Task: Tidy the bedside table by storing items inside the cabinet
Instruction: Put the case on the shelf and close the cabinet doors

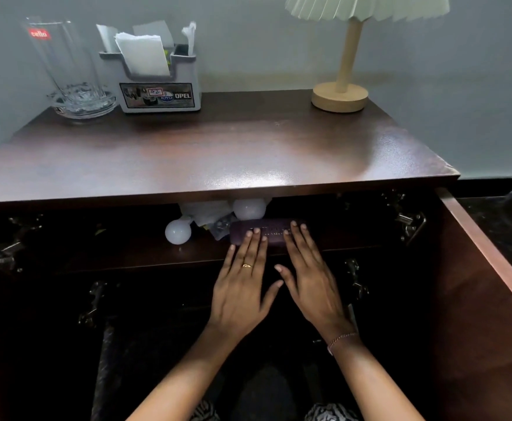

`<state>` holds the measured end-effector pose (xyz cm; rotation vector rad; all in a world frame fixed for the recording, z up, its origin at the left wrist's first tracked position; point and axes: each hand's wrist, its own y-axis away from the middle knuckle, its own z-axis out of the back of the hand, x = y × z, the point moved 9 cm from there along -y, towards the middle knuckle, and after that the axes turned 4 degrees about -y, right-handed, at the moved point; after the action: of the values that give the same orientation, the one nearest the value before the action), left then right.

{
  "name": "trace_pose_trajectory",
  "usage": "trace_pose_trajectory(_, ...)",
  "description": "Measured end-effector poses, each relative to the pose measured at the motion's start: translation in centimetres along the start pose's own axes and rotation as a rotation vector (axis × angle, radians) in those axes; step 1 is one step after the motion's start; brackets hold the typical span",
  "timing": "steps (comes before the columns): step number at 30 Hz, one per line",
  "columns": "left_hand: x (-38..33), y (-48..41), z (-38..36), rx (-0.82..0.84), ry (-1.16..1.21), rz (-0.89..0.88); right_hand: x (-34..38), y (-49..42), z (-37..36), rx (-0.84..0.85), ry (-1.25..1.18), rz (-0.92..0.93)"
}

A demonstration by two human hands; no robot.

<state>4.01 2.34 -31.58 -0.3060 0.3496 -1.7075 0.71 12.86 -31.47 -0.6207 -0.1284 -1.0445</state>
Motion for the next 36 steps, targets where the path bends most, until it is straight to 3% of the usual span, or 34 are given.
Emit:
trace_pose_trajectory(8,0.4,0.1,0.3,0.062,0.017,0.102,1.1,0.5,-0.3,0.082,0.103,-0.010)
trace_pose_trajectory(15,-0.5,2.9,3.0,0.260,0.003,0.176,4.4,3.4,0.7,0.211,0.093,-0.076)
trace_pose_trajectory(21,1.2,4.9,9.3,0.442,-0.012,0.256,8.2,3.9,4.9,0.369,0.135,-0.138)
trace_pose_trajectory(36,1.2,2.5,29.5,0.504,-0.034,0.291,17.6,2.4,19.8,0.483,0.078,-0.198)
